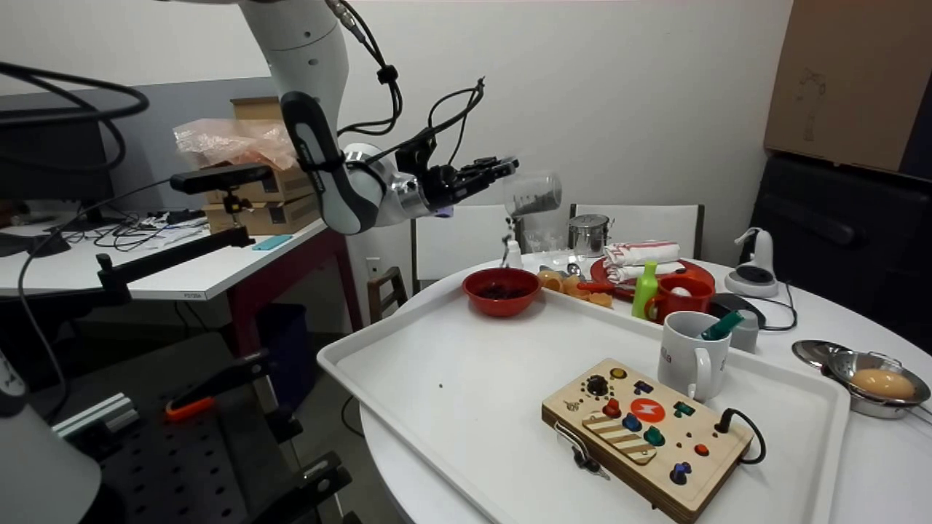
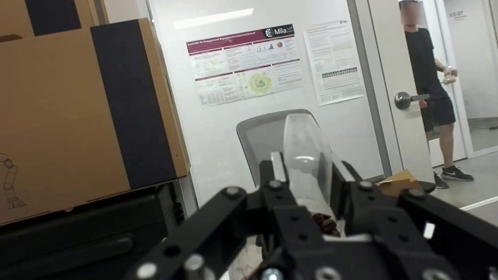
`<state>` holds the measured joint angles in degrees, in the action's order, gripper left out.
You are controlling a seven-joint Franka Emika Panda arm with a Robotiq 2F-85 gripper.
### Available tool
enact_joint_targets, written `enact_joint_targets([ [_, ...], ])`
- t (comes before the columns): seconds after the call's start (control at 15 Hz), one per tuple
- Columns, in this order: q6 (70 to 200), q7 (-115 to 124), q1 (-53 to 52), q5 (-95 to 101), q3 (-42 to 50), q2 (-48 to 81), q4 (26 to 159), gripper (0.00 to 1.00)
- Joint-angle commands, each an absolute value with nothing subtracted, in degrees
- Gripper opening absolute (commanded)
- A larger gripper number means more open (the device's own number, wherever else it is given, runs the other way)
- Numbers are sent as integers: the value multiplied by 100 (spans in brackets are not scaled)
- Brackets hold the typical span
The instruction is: Pour the contents of the jug into the red bowl
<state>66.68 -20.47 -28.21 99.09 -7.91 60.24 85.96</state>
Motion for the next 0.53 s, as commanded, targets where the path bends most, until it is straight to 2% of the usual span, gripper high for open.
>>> enact_joint_targets([
  [0.0,6327,-1978,-2925,10062,-716,6255,8283,7],
  [0.47,6066,-1754,-2979,10136,-681,6417,8203,7],
])
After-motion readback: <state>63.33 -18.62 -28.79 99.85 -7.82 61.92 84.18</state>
